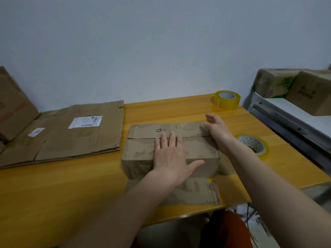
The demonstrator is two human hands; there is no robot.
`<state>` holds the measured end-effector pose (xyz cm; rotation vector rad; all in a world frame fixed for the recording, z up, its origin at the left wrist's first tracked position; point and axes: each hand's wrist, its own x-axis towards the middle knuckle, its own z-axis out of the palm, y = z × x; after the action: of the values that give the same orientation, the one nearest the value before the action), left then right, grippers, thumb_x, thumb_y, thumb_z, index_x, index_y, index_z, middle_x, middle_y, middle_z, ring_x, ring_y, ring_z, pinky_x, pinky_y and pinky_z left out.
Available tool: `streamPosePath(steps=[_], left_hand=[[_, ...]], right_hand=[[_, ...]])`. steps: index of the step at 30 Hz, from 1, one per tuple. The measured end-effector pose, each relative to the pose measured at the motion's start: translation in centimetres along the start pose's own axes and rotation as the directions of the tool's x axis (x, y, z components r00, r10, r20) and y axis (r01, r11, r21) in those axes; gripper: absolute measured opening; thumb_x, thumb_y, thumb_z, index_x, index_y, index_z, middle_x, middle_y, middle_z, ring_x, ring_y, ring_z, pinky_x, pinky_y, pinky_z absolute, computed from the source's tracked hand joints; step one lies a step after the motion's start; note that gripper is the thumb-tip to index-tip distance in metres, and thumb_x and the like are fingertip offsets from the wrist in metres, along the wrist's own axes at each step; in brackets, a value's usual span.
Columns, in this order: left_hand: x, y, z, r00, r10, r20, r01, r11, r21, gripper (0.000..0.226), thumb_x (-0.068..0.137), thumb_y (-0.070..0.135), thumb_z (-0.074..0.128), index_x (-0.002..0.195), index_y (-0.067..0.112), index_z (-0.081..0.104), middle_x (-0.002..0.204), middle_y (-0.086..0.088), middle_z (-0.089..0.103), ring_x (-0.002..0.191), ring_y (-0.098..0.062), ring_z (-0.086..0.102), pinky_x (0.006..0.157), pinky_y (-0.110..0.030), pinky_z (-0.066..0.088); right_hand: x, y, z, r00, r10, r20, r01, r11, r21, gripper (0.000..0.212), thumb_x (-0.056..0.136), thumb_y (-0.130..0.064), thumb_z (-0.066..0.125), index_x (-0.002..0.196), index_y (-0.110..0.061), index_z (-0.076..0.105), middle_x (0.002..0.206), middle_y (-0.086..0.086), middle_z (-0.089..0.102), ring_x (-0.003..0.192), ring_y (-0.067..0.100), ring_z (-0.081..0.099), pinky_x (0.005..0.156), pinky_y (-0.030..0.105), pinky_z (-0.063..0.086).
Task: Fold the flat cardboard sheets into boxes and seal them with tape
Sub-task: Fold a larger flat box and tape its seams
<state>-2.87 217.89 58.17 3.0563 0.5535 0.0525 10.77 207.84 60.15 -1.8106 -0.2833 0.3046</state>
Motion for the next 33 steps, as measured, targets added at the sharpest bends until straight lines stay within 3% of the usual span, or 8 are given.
streamPosePath(steps=[6, 13, 20, 23, 25, 28, 31, 33], left_hand=[[0.1, -3.3, 0.2, 0.966, 0.260, 0.011, -0.260, 0.966, -0.004, 0.097, 0.078, 0.084, 0.025, 0.153, 0.030, -0.006, 0.160, 0.013, -0.010, 0.147, -0.015, -0.013, 0.117, -0.045, -0.010], [1.3, -1.4, 0.5, 0.969, 0.248, -0.004, -0.248, 0.969, 0.004, 0.074, 0.092, 0.067, 0.021, 0.152, 0.032, -0.006, 0.160, 0.011, -0.009, 0.148, -0.022, -0.011, 0.120, -0.047, -0.003], [2.4, -0.9, 0.0, 0.957, 0.286, 0.038, -0.287, 0.958, 0.015, 0.071, 0.096, 0.061, 0.025, 0.153, 0.029, -0.002, 0.162, 0.004, -0.007, 0.149, -0.019, -0.006, 0.120, -0.045, -0.002], [2.9, -0.8, -0.2, 0.964, 0.262, 0.038, -0.262, 0.965, 0.005, 0.071, 0.096, 0.061, 0.026, 0.153, 0.030, -0.001, 0.162, 0.005, -0.003, 0.149, -0.019, -0.002, 0.120, -0.046, 0.001], [3.2, -0.8, -0.3, 0.966, 0.256, 0.035, -0.256, 0.967, -0.002, 0.071, 0.095, 0.061, 0.026, 0.153, 0.030, 0.000, 0.162, 0.005, -0.002, 0.149, -0.019, -0.001, 0.120, -0.046, 0.002], [3.4, -0.9, -0.3, 0.965, 0.259, 0.039, -0.259, 0.966, -0.010, 0.071, 0.095, 0.062, 0.027, 0.153, 0.031, 0.001, 0.162, 0.007, -0.001, 0.149, -0.018, 0.001, 0.120, -0.047, 0.003], [3.4, -1.1, -0.3, 0.965, 0.259, 0.045, -0.259, 0.966, -0.010, 0.071, 0.094, 0.063, 0.027, 0.153, 0.033, 0.002, 0.162, 0.010, 0.001, 0.148, -0.016, 0.002, 0.120, -0.050, 0.005], [3.4, -1.2, -0.4, 0.966, 0.251, 0.060, -0.250, 0.968, -0.015, 0.071, 0.093, 0.064, 0.028, 0.153, 0.035, 0.002, 0.161, 0.012, 0.000, 0.148, -0.014, 0.001, 0.119, -0.053, 0.005]], right_hand=[[0.1, 1.0, -0.8, 0.992, 0.024, 0.121, -0.003, 0.986, -0.167, 0.046, 0.096, -0.016, 0.047, 0.142, -0.016, 0.044, 0.144, 0.004, 0.043, 0.123, 0.020, 0.045, 0.093, 0.030, 0.038], [0.4, 0.9, -0.5, 0.974, -0.105, 0.202, 0.174, 0.914, -0.367, 0.044, 0.099, -0.002, 0.038, 0.142, -0.011, 0.044, 0.155, 0.002, 0.029, 0.143, 0.018, 0.023, 0.114, 0.028, 0.017], [-0.3, 1.2, -1.4, 0.978, -0.153, 0.144, 0.192, 0.929, -0.316, 0.039, 0.098, -0.003, 0.043, 0.135, -0.010, 0.052, 0.142, 0.004, 0.049, 0.130, 0.016, 0.042, 0.101, 0.021, 0.030], [-1.1, 1.2, -2.9, 0.982, -0.174, 0.071, 0.187, 0.932, -0.310, 0.042, 0.096, 0.001, 0.042, 0.137, -0.010, 0.048, 0.140, 0.007, 0.050, 0.128, 0.018, 0.045, 0.102, 0.028, 0.038], [-1.6, 1.7, -4.4, 0.988, -0.152, 0.001, 0.134, 0.871, -0.472, 0.053, 0.091, 0.003, 0.047, 0.141, -0.014, 0.042, 0.145, 0.006, 0.044, 0.133, 0.024, 0.039, 0.105, 0.037, 0.038], [-2.4, 2.9, -7.0, 0.998, 0.000, -0.064, -0.050, 0.618, -0.785, 0.063, 0.089, -0.006, 0.054, 0.146, -0.016, 0.030, 0.153, 0.008, 0.028, 0.142, 0.031, 0.020, 0.113, 0.052, 0.024], [-3.2, 4.8, -8.7, 0.972, 0.178, -0.153, -0.218, 0.443, -0.869, 0.058, 0.093, -0.009, 0.051, 0.145, -0.010, 0.027, 0.158, 0.008, 0.012, 0.146, 0.031, -0.001, 0.113, 0.061, 0.012], [-3.7, 6.3, -9.6, 0.971, 0.167, -0.172, -0.227, 0.408, -0.884, 0.048, 0.092, -0.002, 0.047, 0.138, -0.009, 0.036, 0.157, 0.007, 0.014, 0.146, 0.030, -0.003, 0.113, 0.060, 0.015]])
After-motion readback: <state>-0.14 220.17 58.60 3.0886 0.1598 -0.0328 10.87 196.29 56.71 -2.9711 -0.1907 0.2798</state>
